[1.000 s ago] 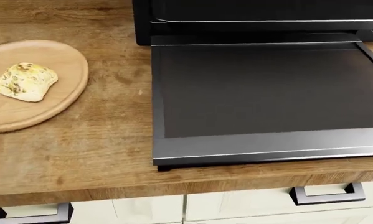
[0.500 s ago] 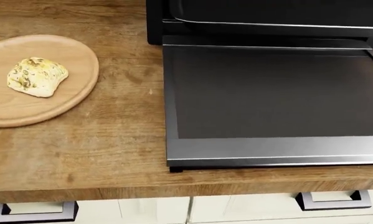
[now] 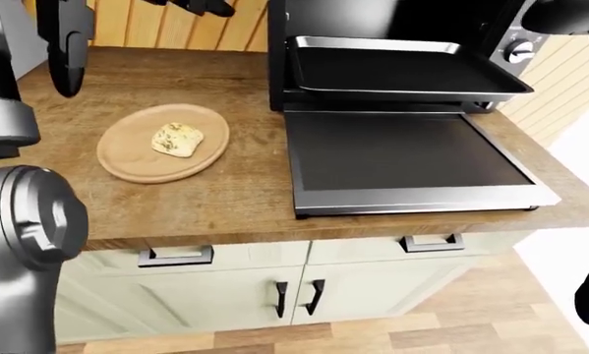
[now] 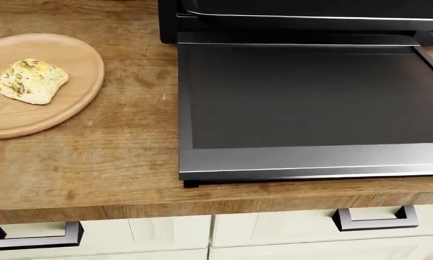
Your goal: Place the scone on the tray of the toaster oven.
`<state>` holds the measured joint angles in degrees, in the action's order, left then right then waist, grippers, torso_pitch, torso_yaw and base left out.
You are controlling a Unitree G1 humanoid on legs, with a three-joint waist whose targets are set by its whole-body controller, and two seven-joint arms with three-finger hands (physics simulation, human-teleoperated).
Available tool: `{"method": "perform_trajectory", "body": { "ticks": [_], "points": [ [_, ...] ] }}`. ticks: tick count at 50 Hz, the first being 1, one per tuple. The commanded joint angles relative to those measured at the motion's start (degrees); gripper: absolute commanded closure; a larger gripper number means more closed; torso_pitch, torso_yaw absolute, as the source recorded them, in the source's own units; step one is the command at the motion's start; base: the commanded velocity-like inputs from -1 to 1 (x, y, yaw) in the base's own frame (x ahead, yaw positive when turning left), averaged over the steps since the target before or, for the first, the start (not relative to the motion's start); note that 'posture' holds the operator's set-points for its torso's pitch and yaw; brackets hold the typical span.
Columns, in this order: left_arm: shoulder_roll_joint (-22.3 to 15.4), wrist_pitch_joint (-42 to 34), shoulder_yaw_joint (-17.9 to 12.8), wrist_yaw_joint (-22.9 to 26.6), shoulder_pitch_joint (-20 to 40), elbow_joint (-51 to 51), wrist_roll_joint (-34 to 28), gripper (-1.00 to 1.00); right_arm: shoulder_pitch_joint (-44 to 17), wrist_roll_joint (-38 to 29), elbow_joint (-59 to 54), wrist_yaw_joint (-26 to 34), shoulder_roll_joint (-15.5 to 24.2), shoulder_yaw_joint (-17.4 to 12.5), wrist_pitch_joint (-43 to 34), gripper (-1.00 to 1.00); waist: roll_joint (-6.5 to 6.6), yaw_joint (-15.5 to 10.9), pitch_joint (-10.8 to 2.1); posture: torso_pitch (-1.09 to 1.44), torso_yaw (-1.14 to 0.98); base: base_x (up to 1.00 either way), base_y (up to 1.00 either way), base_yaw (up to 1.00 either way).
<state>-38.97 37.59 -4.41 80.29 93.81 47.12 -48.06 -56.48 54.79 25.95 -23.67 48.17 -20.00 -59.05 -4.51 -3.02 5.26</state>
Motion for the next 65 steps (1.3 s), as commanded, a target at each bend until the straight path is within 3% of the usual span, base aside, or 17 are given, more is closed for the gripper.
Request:
{"method": "perform_trajectory", "body": {
  "ticks": [1, 12, 29, 65],
  "points": [
    [0.0, -0.8, -0.8, 0.1, 0.9, -2.7, 1.6, -1.00, -1.3, -0.4, 0.5, -0.3, 0.7, -1.0, 1.6, -1.00, 0.12, 0.0, -1.57, 0.00, 0.00, 0.00, 0.00, 0.00],
    [2.2, -3.4, -0.4, 1.1, -4.9, -10.0, 2.1, -1.00, -1.2, -0.8, 0.6, -0.2, 0.2, -0.8, 1.7, -1.00, 0.38, 0.1, -1.87, 0.00, 0.00, 0.00, 0.00, 0.00],
    [7.3, -9.9, -0.2, 0.1, -8.4, -14.6, 0.6, -1.00, -1.2, 0.6, 0.5, -1.2, -0.7, -1.3, 2.2, -1.00, 0.35, 0.0, -2.00, 0.00, 0.00, 0.00, 0.00, 0.00],
    [10.8, -13.6, 0.7, -0.3, -19.8, -25.3, -2.4, -1.00, 0.7, -0.3, 0.7, -0.7, -1.4, -0.6, 3.4, -1.00, 0.19, -0.1, -2.10, 0.00, 0.00, 0.00, 0.00, 0.00]
  ]
}}
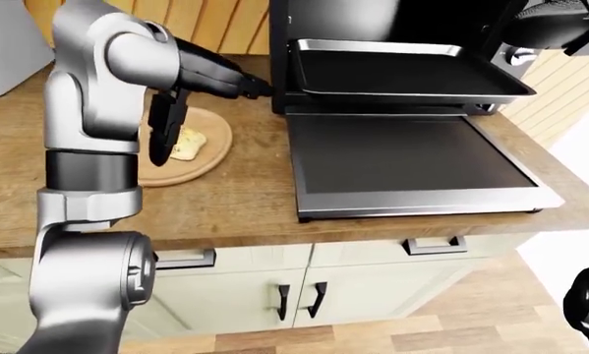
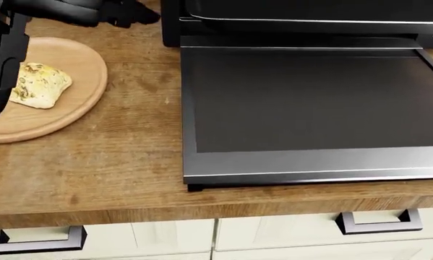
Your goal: Place the scone on the tray of the toaster oven.
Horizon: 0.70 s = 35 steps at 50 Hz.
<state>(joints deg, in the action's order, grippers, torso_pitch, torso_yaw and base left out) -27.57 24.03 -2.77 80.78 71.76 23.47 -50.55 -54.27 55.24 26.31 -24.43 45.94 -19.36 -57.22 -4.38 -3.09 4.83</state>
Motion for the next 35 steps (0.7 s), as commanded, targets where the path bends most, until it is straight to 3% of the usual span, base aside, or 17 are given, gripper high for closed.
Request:
{"method": "perform_trajectory", "body": {
  "ticks": [1, 5, 16, 27, 35],
  "points": [
    [-0.6, 0.0, -1.0, -0.8, 2.3, -1.6, 0.0, -1.00, -1.6, -0.8, 0.4, 0.1, 0.9, -1.3, 1.4, -1.00, 0.06, 0.0, -1.71, 0.00, 0.00, 0.00, 0.00, 0.00],
    [-1.1, -2.8, -1.1, -2.3, 2.6, -0.9, -3.8, -1.00, -1.5, -1.0, 0.7, 0.2, 0.6, -1.4, 1.4, -1.00, 0.08, 0.0, -1.77, 0.00, 0.00, 0.00, 0.00, 0.00],
    [-3.2, -1.0, -1.0, -7.4, 5.5, 6.1, -8.5, -1.00, -1.9, -0.3, 0.8, -0.2, 0.7, -1.4, 1.3, -1.00, 0.27, 0.2, -1.90, 0.00, 0.00, 0.00, 0.00, 0.00],
    [-3.3, -3.8, -1.3, -7.3, 2.8, 5.6, -10.6, -1.00, -1.2, -1.5, 0.9, 0.3, 0.0, -1.1, 1.7, -1.00, 0.40, 0.4, -2.06, 0.00, 0.00, 0.00, 0.00, 0.00],
    [-3.1, -3.1, -0.8, -10.3, 3.5, 8.2, -13.2, -1.00, -1.0, -2.5, 0.8, 1.2, -0.5, -1.2, 1.5, -1.00, 0.35, 0.4, -2.16, 0.00, 0.00, 0.00, 0.00, 0.00]
  ]
}}
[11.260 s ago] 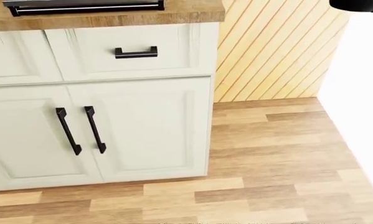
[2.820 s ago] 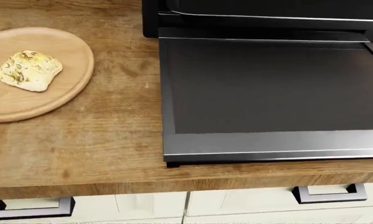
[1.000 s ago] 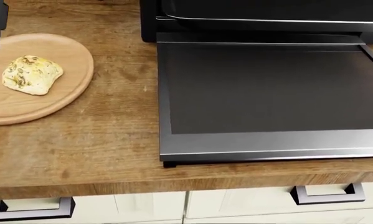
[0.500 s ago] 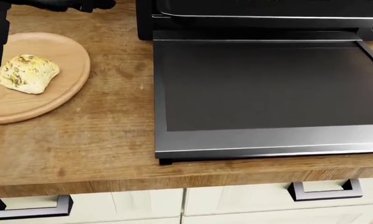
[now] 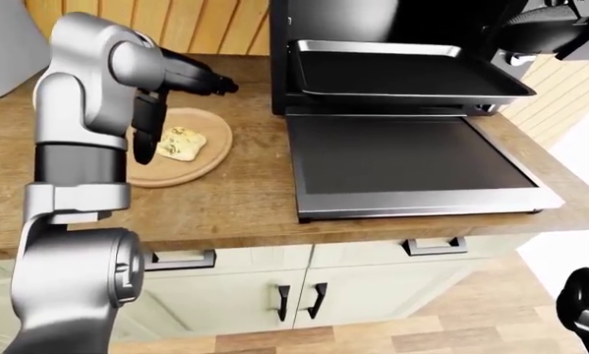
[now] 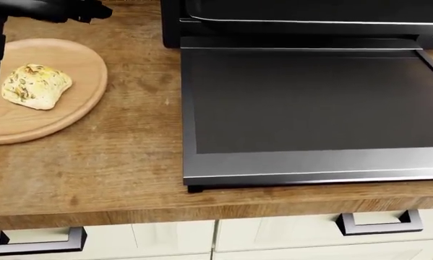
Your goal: Place the scone on the tray of the toaster oven.
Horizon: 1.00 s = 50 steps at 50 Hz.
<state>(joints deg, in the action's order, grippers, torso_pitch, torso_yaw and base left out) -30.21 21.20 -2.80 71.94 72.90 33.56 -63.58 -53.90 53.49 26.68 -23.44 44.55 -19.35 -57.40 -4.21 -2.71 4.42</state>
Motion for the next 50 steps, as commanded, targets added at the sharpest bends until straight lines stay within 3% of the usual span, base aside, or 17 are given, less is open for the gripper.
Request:
{"method": "perform_trajectory", "body": {
  "ticks": [1, 13, 14, 15, 25, 50],
  "points": [
    [-0.5, -0.4, -0.6, -2.1, 2.5, -1.3, -0.9, -1.00, -1.2, -0.9, 0.5, 0.3, 0.8, -1.3, 1.7, -1.00, 0.17, 0.1, -1.73, 0.00, 0.00, 0.00, 0.00, 0.00],
    [0.4, -0.5, -0.5, -4.1, 3.0, 0.8, -1.8, -1.00, -0.7, -1.8, 0.9, 0.8, -0.1, -1.3, 1.3, -1.00, 0.19, 0.1, -1.87, 0.00, 0.00, 0.00, 0.00, 0.00],
    [0.4, -0.4, -0.5, -4.1, 2.9, 0.7, -1.7, -0.65, -0.8, -1.8, 0.9, 0.9, 0.0, -1.4, 1.2, -1.00, 0.20, 0.1, -1.87, 0.00, 0.00, 0.00, 0.00, 0.00],
    [0.4, -0.4, -0.6, -4.6, 3.0, 1.2, -1.8, -0.77, -1.0, -1.7, 0.9, 0.8, 0.0, -1.4, 1.1, -1.00, 0.21, 0.1, -1.86, 0.00, 0.00, 0.00, 0.00, 0.00],
    [-0.4, -0.4, -0.7, -5.0, 3.6, 2.5, -1.9, -0.51, -0.2, -3.3, 0.8, 1.7, -1.0, -1.1, 1.4, -1.00, 0.26, 0.2, -1.93, 0.00, 0.00, 0.00, 0.00, 0.00],
    [-0.9, -1.0, -0.9, -5.8, 0.8, 1.9, -2.2, -0.58, 0.8, -5.6, 1.2, 3.3, -2.5, -1.0, 1.4, -1.00, 0.57, 0.4, -2.14, 0.00, 0.00, 0.00, 0.00, 0.00]
  ]
}}
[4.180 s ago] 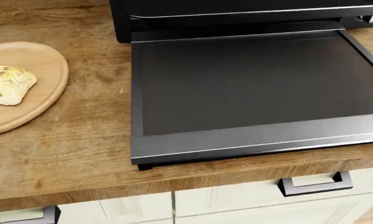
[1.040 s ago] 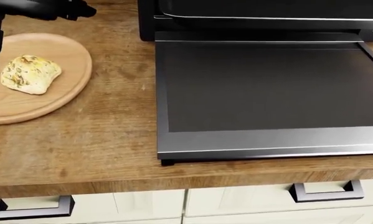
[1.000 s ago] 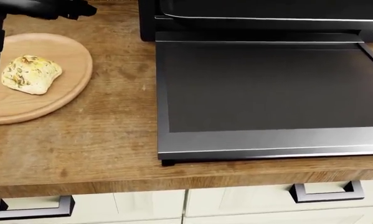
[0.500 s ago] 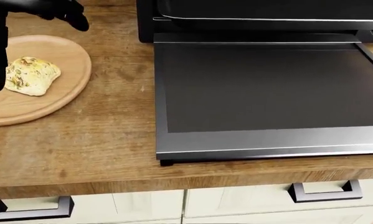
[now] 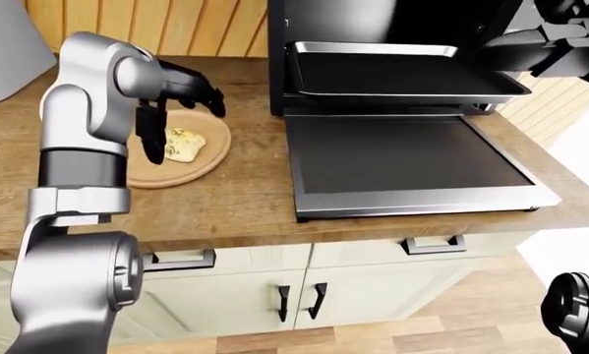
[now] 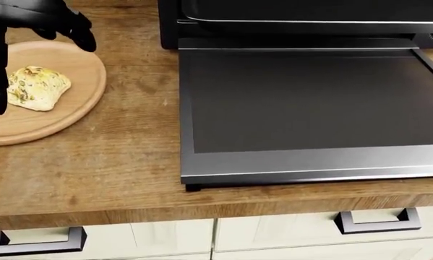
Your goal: Place the scone on the tray of the toaster oven.
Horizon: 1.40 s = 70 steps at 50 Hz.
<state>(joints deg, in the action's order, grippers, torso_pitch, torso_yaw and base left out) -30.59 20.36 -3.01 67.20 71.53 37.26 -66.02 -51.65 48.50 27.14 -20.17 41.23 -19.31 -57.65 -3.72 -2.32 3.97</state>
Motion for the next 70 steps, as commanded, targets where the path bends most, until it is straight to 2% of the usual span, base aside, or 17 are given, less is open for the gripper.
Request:
{"method": "perform_trajectory", "body": {
  "ticks": [1, 27, 50, 70],
  "points": [
    [-0.4, -0.2, -0.7, -0.9, 2.0, -1.9, 0.3, -0.58, -1.3, -0.8, 0.7, 0.1, 0.7, -1.0, 1.7, -1.00, 0.11, 0.0, -1.70, 0.00, 0.00, 0.00, 0.00, 0.00],
    [-1.6, -0.1, -0.8, -2.7, 0.3, -0.5, -0.9, -0.62, -1.1, -2.3, 1.0, 0.9, -0.2, -1.2, 1.4, -1.00, 0.41, 0.2, -1.91, 0.00, 0.00, 0.00, 0.00, 0.00],
    [-0.9, -0.5, -0.8, -3.8, -1.3, -0.1, -1.6, -0.62, -0.6, -4.2, 0.6, 2.2, -1.1, -1.2, 1.8, -1.00, 0.54, 0.4, -2.04, 0.00, 0.00, 0.00, 0.00, 0.00],
    [-1.5, -0.6, -0.4, -9.0, -0.9, 5.1, -2.6, -0.60, -0.6, -4.6, 1.4, 2.3, -1.9, -0.9, 1.3, -1.00, 0.80, 0.5, -2.22, 0.00, 0.00, 0.00, 0.00, 0.00]
  ]
}}
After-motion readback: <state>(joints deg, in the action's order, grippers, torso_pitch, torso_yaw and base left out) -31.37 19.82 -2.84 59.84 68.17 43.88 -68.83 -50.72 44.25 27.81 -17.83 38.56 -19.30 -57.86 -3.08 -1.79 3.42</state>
